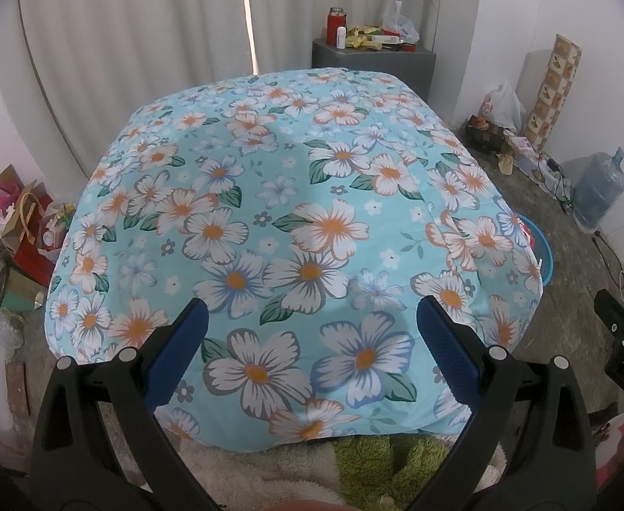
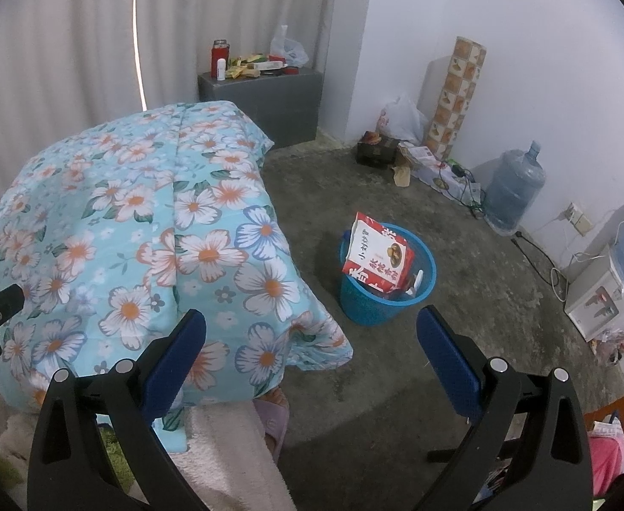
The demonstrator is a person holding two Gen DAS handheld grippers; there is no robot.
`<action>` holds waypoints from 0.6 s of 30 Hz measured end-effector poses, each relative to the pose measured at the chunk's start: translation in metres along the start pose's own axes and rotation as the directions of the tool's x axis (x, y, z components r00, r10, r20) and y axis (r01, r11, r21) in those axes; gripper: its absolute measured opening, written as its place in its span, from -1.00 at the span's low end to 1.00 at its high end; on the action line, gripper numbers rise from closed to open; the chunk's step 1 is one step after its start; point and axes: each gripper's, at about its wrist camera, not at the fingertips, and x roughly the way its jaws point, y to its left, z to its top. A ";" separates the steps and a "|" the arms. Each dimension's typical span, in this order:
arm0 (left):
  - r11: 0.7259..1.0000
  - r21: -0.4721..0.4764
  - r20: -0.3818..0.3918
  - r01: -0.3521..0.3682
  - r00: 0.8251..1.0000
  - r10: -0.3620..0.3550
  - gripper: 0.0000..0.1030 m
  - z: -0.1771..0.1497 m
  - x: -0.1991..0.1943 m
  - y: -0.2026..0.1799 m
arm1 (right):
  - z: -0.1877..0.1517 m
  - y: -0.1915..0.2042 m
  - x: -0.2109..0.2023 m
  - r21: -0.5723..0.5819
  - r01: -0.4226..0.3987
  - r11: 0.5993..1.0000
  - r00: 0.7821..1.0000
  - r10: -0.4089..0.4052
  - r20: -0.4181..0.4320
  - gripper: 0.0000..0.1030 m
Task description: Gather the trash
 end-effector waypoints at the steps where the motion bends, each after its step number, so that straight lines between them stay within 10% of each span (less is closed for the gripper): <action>1: 1.000 0.000 0.001 0.000 1.000 0.000 0.83 0.000 0.000 0.000 | 0.000 0.000 0.000 0.000 0.000 1.000 1.000 0.000 0.000 0.87; 18: 1.000 -0.001 0.001 0.000 1.000 0.000 0.83 -0.001 -0.001 -0.001 | -0.002 0.001 -0.001 0.005 -0.001 1.000 1.000 0.001 -0.002 0.87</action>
